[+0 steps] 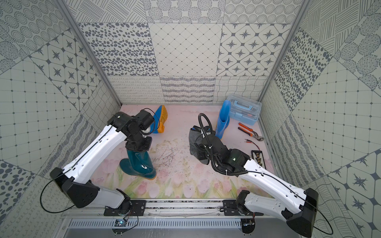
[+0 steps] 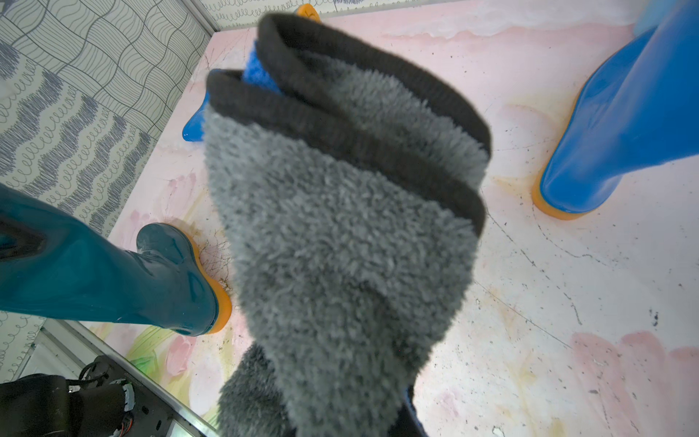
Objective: Wipe the rubber boots with a cloth
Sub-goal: Adjust the rubber boot at the center of the board.
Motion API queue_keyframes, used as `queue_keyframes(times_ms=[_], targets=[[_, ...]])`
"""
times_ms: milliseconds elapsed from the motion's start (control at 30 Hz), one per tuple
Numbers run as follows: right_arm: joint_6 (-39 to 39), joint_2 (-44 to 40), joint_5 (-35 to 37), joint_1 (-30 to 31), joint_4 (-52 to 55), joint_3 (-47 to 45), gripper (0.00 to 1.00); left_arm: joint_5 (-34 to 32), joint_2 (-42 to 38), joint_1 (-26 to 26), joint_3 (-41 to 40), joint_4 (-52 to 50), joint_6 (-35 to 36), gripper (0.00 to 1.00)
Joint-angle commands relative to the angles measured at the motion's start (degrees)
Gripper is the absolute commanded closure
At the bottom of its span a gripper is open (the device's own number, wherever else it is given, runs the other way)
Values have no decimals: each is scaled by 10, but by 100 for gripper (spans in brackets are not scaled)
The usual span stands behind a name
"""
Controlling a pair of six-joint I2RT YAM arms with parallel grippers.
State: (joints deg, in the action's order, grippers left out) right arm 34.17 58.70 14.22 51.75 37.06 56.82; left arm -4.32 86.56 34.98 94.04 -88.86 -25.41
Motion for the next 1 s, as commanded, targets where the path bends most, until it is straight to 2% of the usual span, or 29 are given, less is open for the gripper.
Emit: queue_keyframes(times_ms=[0,200,400,600,800,833,967], targets=[[12,-35,13,-1,1,-11,100,24,80,71,26,56,3,100],[6,-116,22,-1,16,-51,100,103,142,130,31,206,-27,100],[5,-198,24,0,41,-85,100,155,198,152,9,323,-66,100],[12,-230,44,0,90,-87,100,207,269,178,2,399,-95,100],[19,-237,50,-1,107,-95,100,230,329,195,15,433,-104,100],[21,-237,50,-1,109,-97,100,228,335,195,17,432,-104,97],[30,-239,61,0,125,-104,100,211,337,196,21,420,-94,74]])
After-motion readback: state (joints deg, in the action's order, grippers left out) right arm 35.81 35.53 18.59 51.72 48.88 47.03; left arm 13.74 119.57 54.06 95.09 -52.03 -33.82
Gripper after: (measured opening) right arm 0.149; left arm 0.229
